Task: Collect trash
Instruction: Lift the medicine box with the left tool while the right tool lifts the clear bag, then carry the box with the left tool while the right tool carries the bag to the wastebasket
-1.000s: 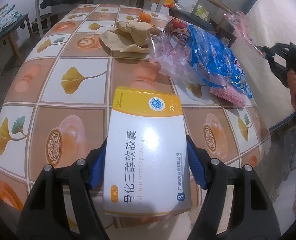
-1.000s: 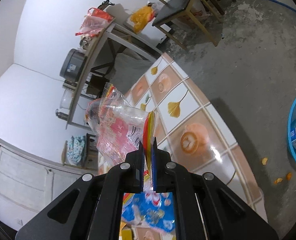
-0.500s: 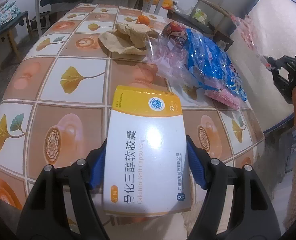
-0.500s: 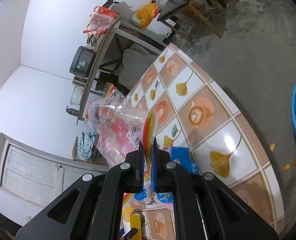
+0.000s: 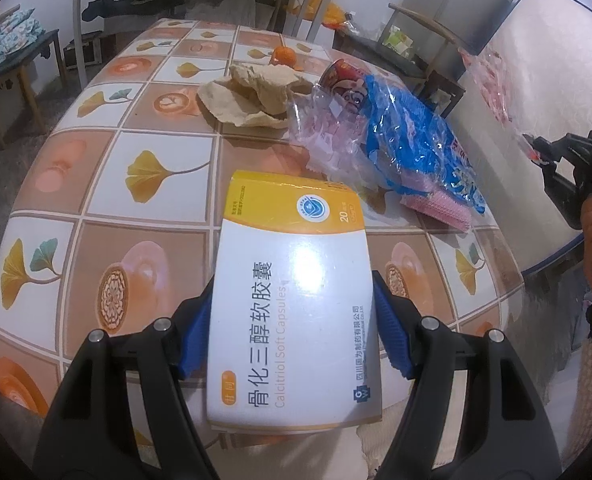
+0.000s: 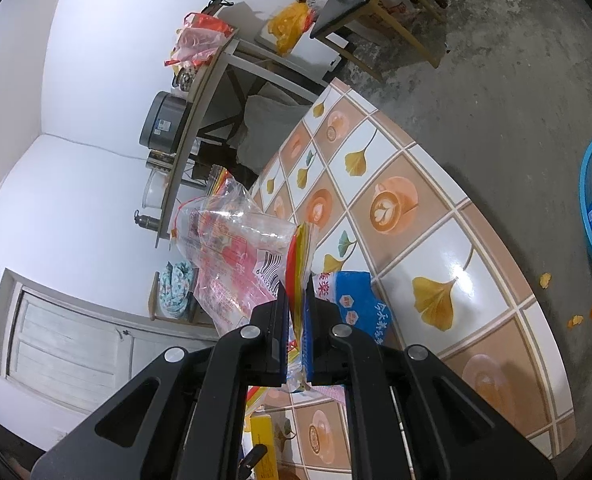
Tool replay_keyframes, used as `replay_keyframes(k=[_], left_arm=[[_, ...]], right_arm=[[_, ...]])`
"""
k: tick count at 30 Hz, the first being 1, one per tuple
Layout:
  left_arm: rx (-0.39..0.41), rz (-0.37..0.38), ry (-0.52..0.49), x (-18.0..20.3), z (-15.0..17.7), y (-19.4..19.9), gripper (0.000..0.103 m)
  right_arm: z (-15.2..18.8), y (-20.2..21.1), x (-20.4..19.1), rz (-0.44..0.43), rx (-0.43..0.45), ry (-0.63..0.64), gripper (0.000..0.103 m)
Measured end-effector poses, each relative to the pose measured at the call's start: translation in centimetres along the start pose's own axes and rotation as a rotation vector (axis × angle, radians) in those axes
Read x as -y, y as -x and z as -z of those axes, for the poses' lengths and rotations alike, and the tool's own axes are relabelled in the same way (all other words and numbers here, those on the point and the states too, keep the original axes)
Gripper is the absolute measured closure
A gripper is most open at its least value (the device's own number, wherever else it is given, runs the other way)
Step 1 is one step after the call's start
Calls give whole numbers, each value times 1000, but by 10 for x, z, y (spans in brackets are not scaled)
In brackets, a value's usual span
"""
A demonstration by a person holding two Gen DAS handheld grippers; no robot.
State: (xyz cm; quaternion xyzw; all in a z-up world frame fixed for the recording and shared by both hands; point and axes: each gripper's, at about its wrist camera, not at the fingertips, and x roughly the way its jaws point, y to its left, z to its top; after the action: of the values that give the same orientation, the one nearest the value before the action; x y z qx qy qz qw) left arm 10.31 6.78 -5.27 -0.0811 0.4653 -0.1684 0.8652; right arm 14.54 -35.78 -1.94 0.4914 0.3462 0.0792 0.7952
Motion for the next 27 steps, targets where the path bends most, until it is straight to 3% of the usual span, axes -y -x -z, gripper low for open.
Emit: replay_keyframes(k=[27], left_arm=[[146, -18, -53, 34, -27, 46, 36]], right_arm=[[0, 56, 25, -90, 71, -19, 97]])
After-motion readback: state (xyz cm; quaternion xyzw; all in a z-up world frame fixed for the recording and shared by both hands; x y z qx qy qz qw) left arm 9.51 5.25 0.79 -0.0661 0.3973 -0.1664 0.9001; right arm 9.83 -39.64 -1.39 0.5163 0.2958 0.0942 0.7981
